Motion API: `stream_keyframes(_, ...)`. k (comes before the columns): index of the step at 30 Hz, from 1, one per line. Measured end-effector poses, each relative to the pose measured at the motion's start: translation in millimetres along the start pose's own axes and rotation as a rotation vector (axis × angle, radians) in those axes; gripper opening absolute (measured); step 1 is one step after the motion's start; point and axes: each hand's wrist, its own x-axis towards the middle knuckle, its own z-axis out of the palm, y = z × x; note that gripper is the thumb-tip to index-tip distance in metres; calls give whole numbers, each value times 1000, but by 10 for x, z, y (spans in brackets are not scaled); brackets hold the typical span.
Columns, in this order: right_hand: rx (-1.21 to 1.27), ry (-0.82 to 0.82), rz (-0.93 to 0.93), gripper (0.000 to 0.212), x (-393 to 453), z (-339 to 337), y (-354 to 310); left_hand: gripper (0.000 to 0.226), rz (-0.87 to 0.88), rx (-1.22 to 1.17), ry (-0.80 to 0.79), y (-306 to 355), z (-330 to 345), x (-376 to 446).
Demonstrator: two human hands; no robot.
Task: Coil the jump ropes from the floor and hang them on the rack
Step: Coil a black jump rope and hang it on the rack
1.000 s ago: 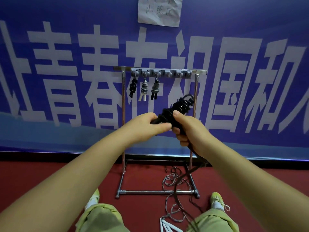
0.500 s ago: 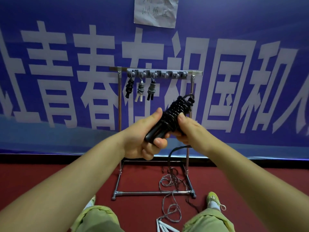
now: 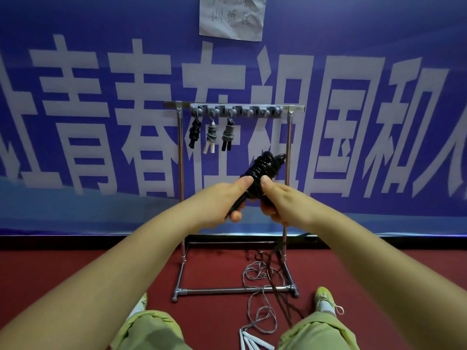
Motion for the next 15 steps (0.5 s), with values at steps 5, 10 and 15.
stream_keyframes(5, -121, -66, 183, 65, -1, -43, 37, 50, 56, 282, 112, -105, -83, 29)
stream_keyframes(10, -90, -39, 203, 63, 10, 1, 93, 50, 40, 446, 167, -200, -90, 110)
stream_keyframes(15, 1, 45, 242, 62, 93, 124, 75, 46, -32, 383, 145, -268, -111, 270)
